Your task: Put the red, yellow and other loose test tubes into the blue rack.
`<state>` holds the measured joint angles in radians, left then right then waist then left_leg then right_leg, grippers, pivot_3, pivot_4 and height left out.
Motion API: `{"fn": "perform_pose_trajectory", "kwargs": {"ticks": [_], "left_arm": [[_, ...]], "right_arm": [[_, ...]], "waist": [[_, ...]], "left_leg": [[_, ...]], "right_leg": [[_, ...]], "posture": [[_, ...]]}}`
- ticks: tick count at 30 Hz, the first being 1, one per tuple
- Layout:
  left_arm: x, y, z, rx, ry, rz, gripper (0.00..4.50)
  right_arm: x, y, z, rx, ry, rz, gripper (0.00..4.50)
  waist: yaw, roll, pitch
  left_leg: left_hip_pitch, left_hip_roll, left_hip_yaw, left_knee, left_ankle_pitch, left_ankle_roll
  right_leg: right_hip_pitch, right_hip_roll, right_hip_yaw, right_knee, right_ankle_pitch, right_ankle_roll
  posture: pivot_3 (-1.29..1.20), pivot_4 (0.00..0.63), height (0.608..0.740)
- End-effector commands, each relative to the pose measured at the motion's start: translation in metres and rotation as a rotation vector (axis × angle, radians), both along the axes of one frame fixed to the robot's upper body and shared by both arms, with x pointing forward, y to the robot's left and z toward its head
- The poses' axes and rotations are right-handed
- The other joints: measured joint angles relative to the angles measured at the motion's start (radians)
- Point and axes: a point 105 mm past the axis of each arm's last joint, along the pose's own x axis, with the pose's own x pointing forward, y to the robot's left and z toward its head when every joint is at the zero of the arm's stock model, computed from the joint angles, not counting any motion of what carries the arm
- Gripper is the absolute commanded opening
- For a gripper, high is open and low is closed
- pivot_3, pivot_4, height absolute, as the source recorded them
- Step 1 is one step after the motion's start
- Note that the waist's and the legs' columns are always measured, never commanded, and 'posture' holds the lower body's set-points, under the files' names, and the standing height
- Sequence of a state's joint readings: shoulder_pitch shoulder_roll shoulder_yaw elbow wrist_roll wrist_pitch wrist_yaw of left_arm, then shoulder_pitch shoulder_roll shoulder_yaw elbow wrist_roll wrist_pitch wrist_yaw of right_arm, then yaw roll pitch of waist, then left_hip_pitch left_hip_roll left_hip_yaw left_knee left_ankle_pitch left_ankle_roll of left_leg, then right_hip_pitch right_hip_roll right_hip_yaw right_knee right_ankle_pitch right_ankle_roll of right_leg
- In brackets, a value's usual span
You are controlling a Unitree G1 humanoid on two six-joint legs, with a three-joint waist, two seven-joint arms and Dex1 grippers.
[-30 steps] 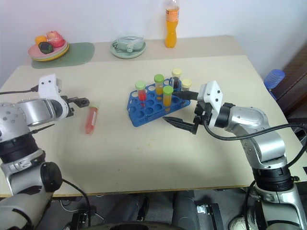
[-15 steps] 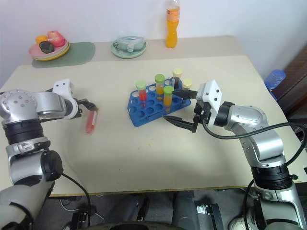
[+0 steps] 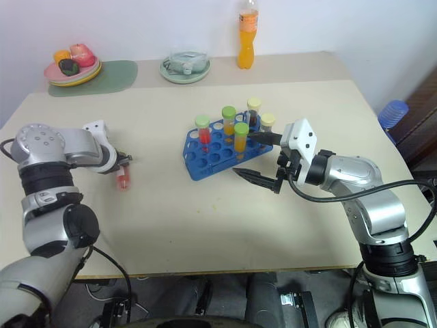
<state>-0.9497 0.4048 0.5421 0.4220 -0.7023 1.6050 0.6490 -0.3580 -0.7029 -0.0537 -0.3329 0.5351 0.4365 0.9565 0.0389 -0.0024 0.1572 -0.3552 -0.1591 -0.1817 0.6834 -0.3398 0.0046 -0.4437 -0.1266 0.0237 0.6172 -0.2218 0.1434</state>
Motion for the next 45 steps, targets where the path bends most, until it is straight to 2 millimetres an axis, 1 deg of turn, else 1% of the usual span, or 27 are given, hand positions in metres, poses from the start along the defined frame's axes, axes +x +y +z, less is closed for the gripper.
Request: {"fn": "perform_pose_trajectory", "kwargs": {"ticks": [1,2,4,5,6,7,8,9,10,11,13,15,19,21,26,29,31,34,39,42,45], "left_arm": [[-0.002,0.000,0.004,-0.001,-0.051,-0.010,0.78],[-0.002,-0.003,0.011,-0.008,-0.100,-0.032,0.78],[-0.008,-0.004,0.031,0.011,-0.260,-0.109,0.78],[-0.011,-0.005,0.038,0.028,-0.307,-0.145,0.78],[-0.012,-0.003,0.049,0.085,-0.410,-0.170,0.78],[-0.012,-0.003,0.055,0.126,-0.479,-0.196,0.78],[-0.014,-0.020,0.072,0.066,-0.664,-0.319,0.78],[-0.020,-0.034,0.084,0.023,-0.792,-0.426,0.78],[-0.027,-0.040,0.089,0.080,-0.868,-0.510,0.78],[-0.033,-0.046,0.089,0.108,-0.909,-0.579,0.78],[-0.039,-0.054,0.088,0.169,-0.971,-0.662,0.78],[-0.046,-0.069,0.095,0.197,-1.089,-0.776,0.78],[-0.060,-0.106,0.087,0.264,-1.233,-1.043,0.78],[-0.061,-0.118,0.085,0.284,-1.301,-1.098,0.78],[-0.056,-0.139,0.083,0.239,-1.408,-1.138,0.78],[-0.050,-0.152,0.075,0.236,-1.458,-1.166,0.78],[-0.046,-0.158,0.072,0.235,-1.484,-1.157,0.78],[-0.039,-0.177,0.070,0.165,-1.546,-1.126,0.78],[-0.037,-0.198,0.059,0.097,-1.569,-1.131,0.78],[-0.031,-0.209,0.050,0.055,-1.555,-1.105,0.78],[-0.028,-0.214,0.041,0.050,-1.537,-1.100,0.78]], "right_arm": [[-0.003,0.004,0.012,0.007,-0.053,0.015,4.50],[-0.003,0.004,0.012,0.007,-0.054,0.015,4.50],[-0.002,0.005,0.011,0.006,-0.056,0.016,4.50],[-0.002,0.005,0.011,0.006,-0.057,0.016,4.50],[-0.001,0.005,0.011,0.006,-0.057,0.015,4.50],[-0.001,0.004,0.011,0.006,-0.058,0.015,4.50],[-0.001,0.004,0.011,0.008,-0.058,0.017,4.50],[-0.001,0.003,0.011,0.010,-0.059,0.020,4.50],[0.000,0.003,0.011,0.016,-0.059,0.022,4.50],[0.000,0.003,0.011,0.021,-0.058,0.023,4.50],[0.000,0.002,0.011,0.024,-0.059,0.025,4.50],[0.001,0.001,0.011,0.026,-0.059,0.024,4.50],[0.001,-0.003,0.011,0.026,-0.059,0.010,4.50],[0.000,-0.004,0.011,0.025,-0.059,0.001,4.50],[-0.004,-0.012,0.011,0.014,-0.058,-0.032,4.50],[-0.007,-0.019,0.010,-0.002,-0.056,-0.061,4.50],[-0.010,-0.022,0.010,-0.002,-0.046,-0.073,4.50],[-0.017,-0.031,0.010,-0.014,-0.029,-0.105,4.50],[-0.023,-0.040,0.010,-0.031,-0.009,-0.138,4.50],[-0.028,-0.044,0.011,-0.036,0.004,-0.152,4.50],[-0.033,-0.046,0.011,-0.041,0.012,-0.164,4.50]], "waist": [[-0.001,0.000,0.000],[-0.002,0.000,0.000],[-0.003,0.000,0.000],[-0.005,0.000,0.000],[-0.005,-0.001,0.000],[-0.006,-0.001,0.000],[-0.006,-0.001,0.000],[-0.007,-0.001,0.000],[-0.007,0.000,0.000],[-0.005,0.000,0.000],[0.002,0.000,0.000],[0.003,0.000,0.000],[0.002,0.000,0.000],[0.002,0.000,0.000],[0.002,-0.001,0.001],[0.003,-0.001,0.000],[0.003,-0.001,0.000],[0.005,-0.001,0.001],[0.001,-0.001,0.001],[0.003,-0.001,0.001],[0.005,-0.001,0.001]], "left_leg": [[0.000,0.000,0.000,0.000,0.000,0.000],[0.000,0.000,0.000,0.000,0.000,0.000],[-0.001,0.000,0.000,0.000,0.000,0.000],[-0.001,0.000,0.000,0.000,0.000,0.000],[-0.001,0.000,0.000,0.000,0.000,0.000],[-0.002,0.000,0.000,0.000,0.000,0.000],[-0.001,0.000,0.000,0.000,0.000,0.000],[-0.001,0.000,0.000,0.000,0.000,0.000],[-0.001,0.001,0.001,-0.001,0.000,0.000],[-0.001,0.001,0.002,-0.001,0.000,0.000],[-0.001,0.000,0.002,-0.001,0.000,0.000],[-0.001,0.000,0.001,-0.001,0.000,0.000],[-0.001,0.001,0.002,-0.001,0.000,0.000],[-0.001,0.001,0.002,-0.001,0.000,0.000],[-0.001,0.001,0.002,-0.001,0.000,0.000],[-0.001,0.001,0.002,-0.001,0.000,0.001],[-0.001,0.001,0.002,-0.001,0.000,0.001],[-0.001,0.001,0.002,-0.001,0.000,0.001],[-0.001,0.001,0.002,0.000,0.000,0.001],[-0.001,0.001,0.002,0.000,0.000,0.001],[-0.001,0.001,0.002,0.000,0.000,0.001]], "right_leg": [[0.000,0.000,0.000,0.000,0.000,0.000],[0.000,0.000,0.000,0.000,0.000,0.000],[-0.001,0.000,0.000,0.000,0.000,0.000],[-0.001,0.000,0.000,0.000,0.000,0.000],[-0.002,0.000,0.000,0.001,0.000,0.000],[-0.002,0.000,0.000,0.000,0.000,0.000],[-0.002,0.000,0.000,0.001,0.000,0.000],[-0.002,0.000,0.000,0.000,0.000,0.000],[-0.002,0.000,0.000,0.000,0.000,0.000],[-0.001,-0.001,0.000,-0.001,0.000,0.000],[0.000,-0.001,0.000,-0.002,0.000,-0.001],[0.001,-0.001,0.000,-0.002,0.000,-0.001],[0.001,-0.001,0.000,-0.003,0.000,-0.001],[0.001,-0.001,0.000,-0.003,0.000,-0.001],[0.001,0.000,0.000,-0.003,0.000,-0.001],[0.001,-0.001,0.000,-0.003,0.000,-0.001],[0.001,-0.001,0.000,-0.003,0.000,-0.001],[0.001,-0.001,0.000,-0.003,0.000,-0.001],[0.001,-0.001,0.000,-0.003,0.001,0.000],[0.001,-0.001,0.000,-0.003,0.001,0.000],[0.001,-0.001,0.000,-0.003,0.001,0.000]], "posture": [[0.00,0.150,0.740],[0.00,0.150,0.740],[0.00,0.150,0.740],[0.00,0.150,0.740],[0.00,0.150,0.740],[0.00,0.150,0.740],[0.00,0.150,0.740],[0.00,0.150,0.740],[0.00,0.150,0.740],[0.00,0.150,0.740],[0.00,0.150,0.740],[0.00,0.150,0.740],[0.00,0.150,0.740],[0.00,0.150,0.740],[0.00,0.150,0.740],[0.00,0.150,0.740],[0.00,0.150,0.740],[0.00,0.150,0.740],[0.00,0.150,0.740],[0.00,0.150,0.740],[0.00,0.150,0.740]]}}
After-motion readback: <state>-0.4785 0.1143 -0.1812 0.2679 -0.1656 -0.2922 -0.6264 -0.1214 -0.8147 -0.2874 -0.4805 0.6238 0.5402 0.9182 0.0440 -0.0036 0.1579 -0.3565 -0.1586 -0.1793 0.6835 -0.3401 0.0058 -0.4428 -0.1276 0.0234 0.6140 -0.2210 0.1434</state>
